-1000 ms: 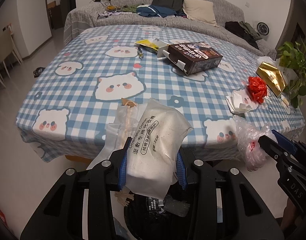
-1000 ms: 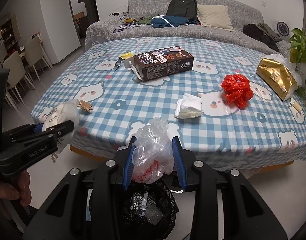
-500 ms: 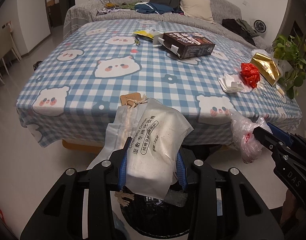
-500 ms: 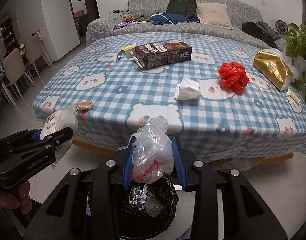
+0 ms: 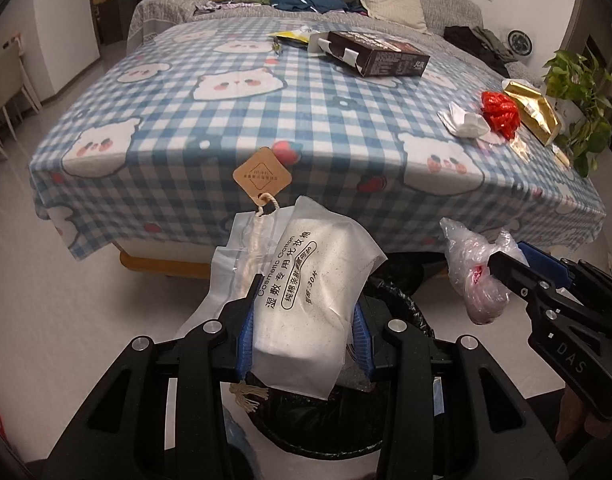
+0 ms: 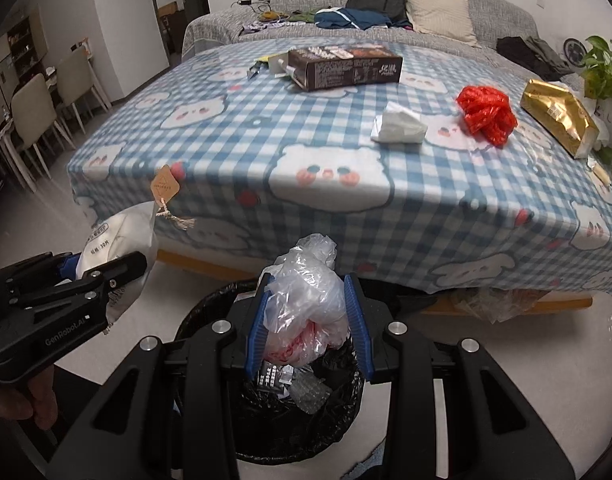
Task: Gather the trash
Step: 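Carry the cotton-pad bag and plastic bag over the black trash bin with both grippers, then open the left gripper over the bin while the right gripper releases the plastic bag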
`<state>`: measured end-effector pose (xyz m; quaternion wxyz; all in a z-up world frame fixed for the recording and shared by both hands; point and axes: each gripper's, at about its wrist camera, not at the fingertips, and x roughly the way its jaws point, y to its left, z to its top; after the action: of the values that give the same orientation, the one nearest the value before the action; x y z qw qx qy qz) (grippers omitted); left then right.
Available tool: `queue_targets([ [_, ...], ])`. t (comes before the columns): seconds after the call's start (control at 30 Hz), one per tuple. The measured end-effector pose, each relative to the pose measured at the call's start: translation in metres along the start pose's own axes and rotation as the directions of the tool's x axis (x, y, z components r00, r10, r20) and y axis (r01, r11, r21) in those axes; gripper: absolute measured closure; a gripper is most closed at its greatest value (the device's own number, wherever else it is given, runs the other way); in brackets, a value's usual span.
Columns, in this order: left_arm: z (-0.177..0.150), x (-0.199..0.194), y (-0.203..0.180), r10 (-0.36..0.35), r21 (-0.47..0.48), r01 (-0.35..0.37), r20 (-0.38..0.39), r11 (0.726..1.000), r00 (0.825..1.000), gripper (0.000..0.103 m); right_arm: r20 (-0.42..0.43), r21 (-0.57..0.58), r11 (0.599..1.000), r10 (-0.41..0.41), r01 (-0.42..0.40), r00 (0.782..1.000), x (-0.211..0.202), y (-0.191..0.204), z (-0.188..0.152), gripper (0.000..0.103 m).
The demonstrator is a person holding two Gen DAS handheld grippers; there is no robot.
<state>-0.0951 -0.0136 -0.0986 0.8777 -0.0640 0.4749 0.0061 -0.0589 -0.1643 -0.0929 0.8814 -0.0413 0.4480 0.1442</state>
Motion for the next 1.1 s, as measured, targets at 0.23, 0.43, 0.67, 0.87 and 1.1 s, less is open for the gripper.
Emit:
queue_targets([
  [0.23,-0.021,0.018,-0.002,-0.014,0.005,0.014,-0.026,1.0,1.0,0.065,-0.048,0.015,1.0,-0.005,0.006,0.999,0.019,-0.006,-0.019,0.068],
  [0.43,-0.041,0.039,-0.005,-0.028,0.006,0.029,-0.062,1.0,0.998,0.065,-0.095,0.025,1.0,-0.009,0.011,0.995,0.041,-0.014,-0.043,0.068],
  [0.67,-0.059,0.069,-0.011,-0.039,0.005,0.04,-0.113,0.999,0.993,0.065,-0.133,0.029,0.999,-0.02,0.024,0.991,0.056,-0.025,-0.056,0.068],
  [0.87,-0.062,0.089,-0.029,-0.049,0.018,0.052,-0.123,0.998,0.991,0.065,-0.141,0.021,0.999,-0.022,0.025,0.99,0.055,-0.031,-0.059,0.068],
  [1.1,-0.062,0.098,-0.056,-0.049,0.072,0.059,-0.126,0.996,0.991,0.059,-0.151,0.049,0.998,-0.035,0.043,0.988,0.058,-0.046,-0.06,0.068],
])
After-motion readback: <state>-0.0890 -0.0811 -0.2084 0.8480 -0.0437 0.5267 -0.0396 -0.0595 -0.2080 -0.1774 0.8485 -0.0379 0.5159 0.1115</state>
